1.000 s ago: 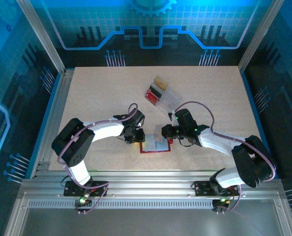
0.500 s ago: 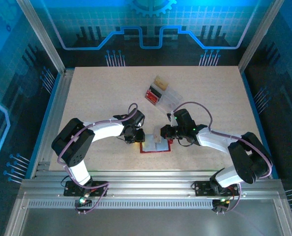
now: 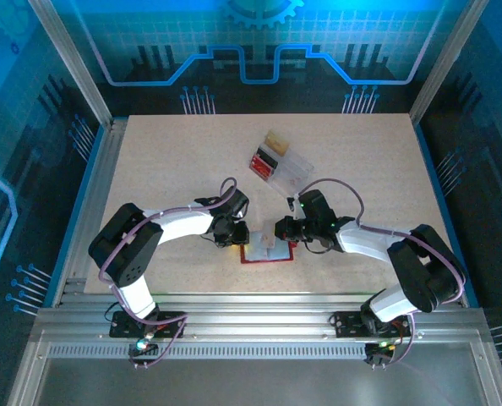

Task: Put the credit cards into the card holder
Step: Insert the credit card into the card slot.

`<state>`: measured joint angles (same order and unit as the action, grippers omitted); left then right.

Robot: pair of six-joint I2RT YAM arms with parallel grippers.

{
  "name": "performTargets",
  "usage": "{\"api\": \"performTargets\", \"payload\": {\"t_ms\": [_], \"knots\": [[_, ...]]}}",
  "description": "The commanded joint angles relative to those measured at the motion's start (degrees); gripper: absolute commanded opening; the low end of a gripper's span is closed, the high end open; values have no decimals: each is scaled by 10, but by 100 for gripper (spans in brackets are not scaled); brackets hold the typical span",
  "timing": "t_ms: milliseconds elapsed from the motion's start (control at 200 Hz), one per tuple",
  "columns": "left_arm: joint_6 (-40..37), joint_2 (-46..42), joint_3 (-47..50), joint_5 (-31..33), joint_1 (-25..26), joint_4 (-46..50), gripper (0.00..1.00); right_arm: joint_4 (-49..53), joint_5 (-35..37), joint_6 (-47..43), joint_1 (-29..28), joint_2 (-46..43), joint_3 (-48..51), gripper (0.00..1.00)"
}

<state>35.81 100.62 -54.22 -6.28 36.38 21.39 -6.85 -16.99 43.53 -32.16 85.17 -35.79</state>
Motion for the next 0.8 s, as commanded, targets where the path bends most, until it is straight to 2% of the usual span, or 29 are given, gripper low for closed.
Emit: {"api": "performTargets", "payload": {"t_ms": [0, 380, 795], "knots": [[-12, 89, 37, -46, 21, -33, 24, 1, -6, 16, 5, 8, 21, 0], [-12, 92, 35, -46, 21, -31, 24, 17, 10, 11, -7, -13, 47, 0], [-13, 89, 35, -46, 21, -31, 24, 62, -19, -29, -16, -1, 25, 0]]}}
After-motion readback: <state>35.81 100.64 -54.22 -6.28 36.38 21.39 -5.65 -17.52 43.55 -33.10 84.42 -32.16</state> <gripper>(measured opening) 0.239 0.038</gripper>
